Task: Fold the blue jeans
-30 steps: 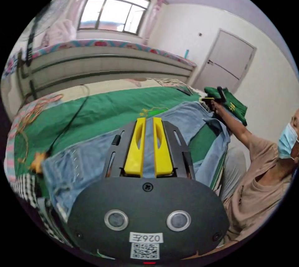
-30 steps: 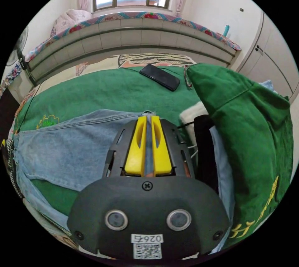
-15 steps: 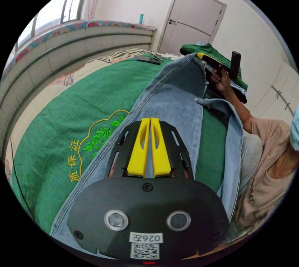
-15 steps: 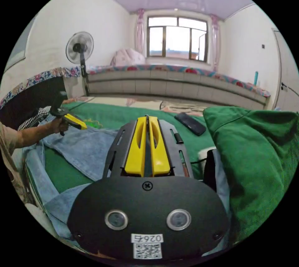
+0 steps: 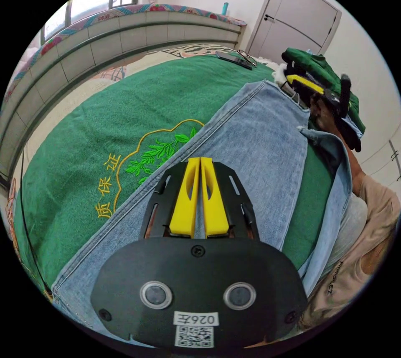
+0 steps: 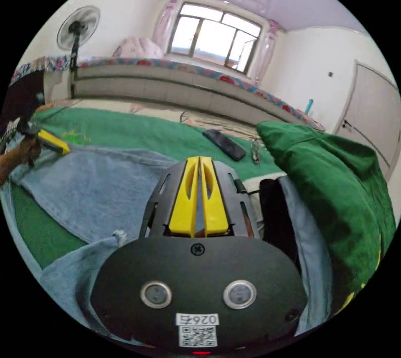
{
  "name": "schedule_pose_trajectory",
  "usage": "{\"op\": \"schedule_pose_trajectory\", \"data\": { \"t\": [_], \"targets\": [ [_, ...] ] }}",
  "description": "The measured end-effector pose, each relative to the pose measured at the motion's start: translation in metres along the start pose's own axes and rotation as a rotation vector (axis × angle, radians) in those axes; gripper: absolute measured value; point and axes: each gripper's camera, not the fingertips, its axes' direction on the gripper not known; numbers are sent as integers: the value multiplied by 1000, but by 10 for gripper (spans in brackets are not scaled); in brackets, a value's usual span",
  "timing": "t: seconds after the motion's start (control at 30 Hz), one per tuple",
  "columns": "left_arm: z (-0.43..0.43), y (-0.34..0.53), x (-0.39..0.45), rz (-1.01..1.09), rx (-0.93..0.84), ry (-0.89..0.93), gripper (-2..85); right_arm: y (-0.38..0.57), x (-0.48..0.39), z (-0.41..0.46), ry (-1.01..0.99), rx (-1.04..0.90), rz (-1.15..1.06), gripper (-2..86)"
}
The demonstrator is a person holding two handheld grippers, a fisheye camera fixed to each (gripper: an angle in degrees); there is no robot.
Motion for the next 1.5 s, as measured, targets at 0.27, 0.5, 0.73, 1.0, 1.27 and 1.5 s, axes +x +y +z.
{"op": "schedule_pose_trajectory", "data": {
  "t": [0.27, 0.5, 0.73, 1.0, 1.27, 1.5],
  "targets": [
    [-186, 74, -10, -33, 327, -88, -10, -1, 9, -101, 80, 66, 110, -9],
    [-380, 272, -11, -342, 381, -481, -4, 80, -12, -235, -230, 146, 172, -8],
    [-464, 465, -14, -784, 455, -516, 67, 127, -41, -271, -221, 59, 238, 45],
    [-498, 557, -46, -1014, 635, -189, 255, 88, -45, -205, -154, -193, 188, 114],
    [-547, 534, -82, -1021, 536, -12, 223, 135, 26, -173, -439, -290, 403, 15],
    [-566, 498, -125, -1111, 352, -31, 141, 144, 47, -178, -457, -343, 366, 32]
  ]
}}
